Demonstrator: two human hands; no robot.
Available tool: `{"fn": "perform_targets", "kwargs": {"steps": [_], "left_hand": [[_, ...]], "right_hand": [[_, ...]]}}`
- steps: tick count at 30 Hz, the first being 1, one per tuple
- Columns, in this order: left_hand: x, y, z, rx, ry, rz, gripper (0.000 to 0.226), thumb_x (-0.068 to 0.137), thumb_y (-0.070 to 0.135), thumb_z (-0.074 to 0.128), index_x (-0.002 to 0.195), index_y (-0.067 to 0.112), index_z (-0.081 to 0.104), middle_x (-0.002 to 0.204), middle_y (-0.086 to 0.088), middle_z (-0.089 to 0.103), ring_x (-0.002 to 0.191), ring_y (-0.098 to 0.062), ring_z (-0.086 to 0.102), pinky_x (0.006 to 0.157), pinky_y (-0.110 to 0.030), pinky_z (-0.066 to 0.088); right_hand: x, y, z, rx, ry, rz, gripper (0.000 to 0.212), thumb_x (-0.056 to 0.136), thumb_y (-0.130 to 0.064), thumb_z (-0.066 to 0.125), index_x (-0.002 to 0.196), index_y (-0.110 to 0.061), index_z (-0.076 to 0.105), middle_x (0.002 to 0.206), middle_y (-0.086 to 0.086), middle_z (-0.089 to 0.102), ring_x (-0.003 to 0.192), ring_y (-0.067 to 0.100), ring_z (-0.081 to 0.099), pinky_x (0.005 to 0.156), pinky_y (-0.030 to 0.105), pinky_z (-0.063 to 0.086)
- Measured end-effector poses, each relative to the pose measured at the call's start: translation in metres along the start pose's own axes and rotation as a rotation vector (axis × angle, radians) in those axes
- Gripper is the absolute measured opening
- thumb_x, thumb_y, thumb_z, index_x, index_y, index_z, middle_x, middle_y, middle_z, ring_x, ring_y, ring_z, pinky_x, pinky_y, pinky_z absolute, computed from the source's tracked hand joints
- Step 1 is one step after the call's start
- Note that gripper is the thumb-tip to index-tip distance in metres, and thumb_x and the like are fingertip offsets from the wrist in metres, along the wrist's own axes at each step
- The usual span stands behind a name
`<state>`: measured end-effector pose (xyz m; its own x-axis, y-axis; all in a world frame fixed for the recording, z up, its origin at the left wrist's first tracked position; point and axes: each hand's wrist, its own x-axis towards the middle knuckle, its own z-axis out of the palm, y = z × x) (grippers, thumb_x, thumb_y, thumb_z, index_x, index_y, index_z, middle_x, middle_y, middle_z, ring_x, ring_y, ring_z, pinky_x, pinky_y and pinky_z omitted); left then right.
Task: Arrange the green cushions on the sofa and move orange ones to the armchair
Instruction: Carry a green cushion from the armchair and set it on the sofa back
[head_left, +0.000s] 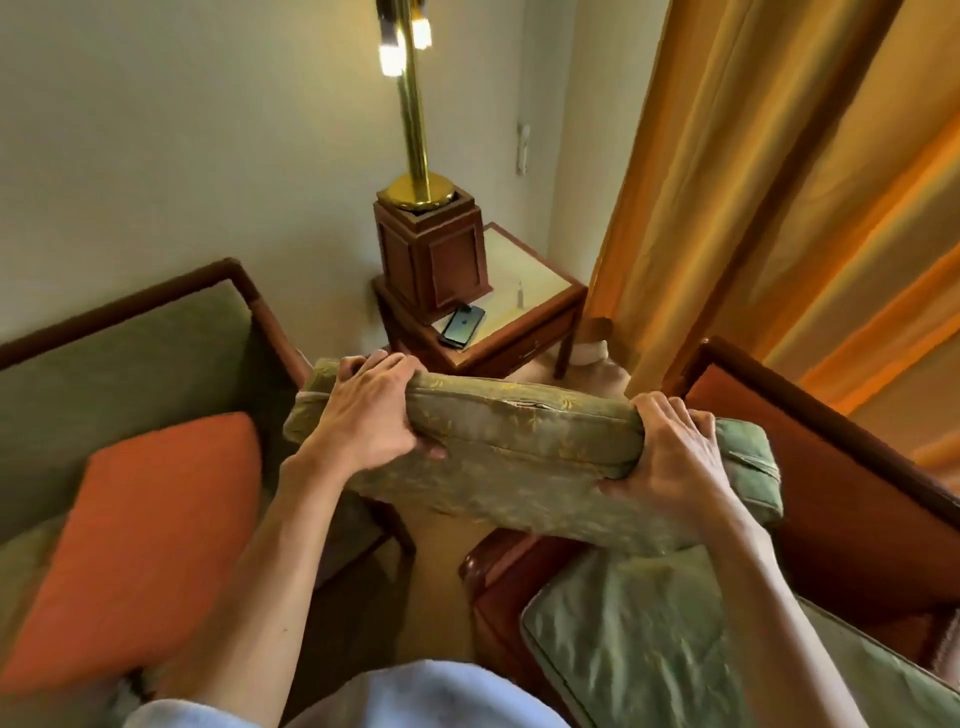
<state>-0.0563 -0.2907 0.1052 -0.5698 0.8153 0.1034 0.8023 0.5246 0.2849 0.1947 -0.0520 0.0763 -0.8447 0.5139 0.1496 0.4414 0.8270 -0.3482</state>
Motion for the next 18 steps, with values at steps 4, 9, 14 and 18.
{"fn": "perform_targets", "kwargs": {"steps": [4, 9, 14, 18], "left_hand": [[-0.068, -0.067, -0.043, 0.031, 0.084, -0.186, 0.086, 0.047, 0.068, 0.089, 0.117, 0.027, 0.061, 0.120, 0.008, 0.063, 0.115, -0.017, 0.051, 0.104, -0.040, 0.028], [-0.174, -0.146, -0.080, 0.052, 0.194, -0.392, 0.091, 0.038, 0.074, 0.086, 0.112, 0.026, 0.062, 0.112, 0.010, 0.065, 0.109, -0.016, 0.053, 0.096, -0.039, 0.033], [-0.284, -0.219, -0.111, 0.098, 0.292, -0.564, 0.096, 0.037, 0.072, 0.088, 0.114, 0.022, 0.063, 0.113, 0.005, 0.067, 0.108, -0.019, 0.055, 0.097, -0.042, 0.035], [-0.352, -0.268, -0.133, 0.125, 0.380, -0.651, 0.095, 0.037, 0.070, 0.089, 0.114, 0.022, 0.062, 0.111, 0.002, 0.067, 0.106, -0.021, 0.056, 0.097, -0.040, 0.033]], "right_hand": [[0.030, -0.083, 0.030, 0.054, -0.109, -0.198, 0.088, 0.043, -0.070, 0.077, 0.113, -0.024, 0.050, 0.108, -0.011, 0.047, 0.106, 0.016, 0.042, 0.092, 0.033, 0.022], [0.059, -0.203, 0.062, -0.023, -0.191, -0.428, 0.093, 0.046, -0.068, 0.085, 0.118, -0.023, 0.048, 0.114, -0.010, 0.048, 0.110, 0.017, 0.041, 0.096, 0.041, 0.028], [0.054, -0.333, 0.109, 0.025, -0.209, -0.606, 0.084, 0.046, -0.065, 0.087, 0.107, -0.024, 0.047, 0.104, -0.014, 0.042, 0.102, 0.018, 0.044, 0.086, 0.037, 0.027], [0.040, -0.421, 0.143, 0.079, -0.189, -0.694, 0.079, 0.050, -0.058, 0.090, 0.107, -0.020, 0.051, 0.104, -0.010, 0.047, 0.102, 0.019, 0.046, 0.085, 0.039, 0.030]]}}
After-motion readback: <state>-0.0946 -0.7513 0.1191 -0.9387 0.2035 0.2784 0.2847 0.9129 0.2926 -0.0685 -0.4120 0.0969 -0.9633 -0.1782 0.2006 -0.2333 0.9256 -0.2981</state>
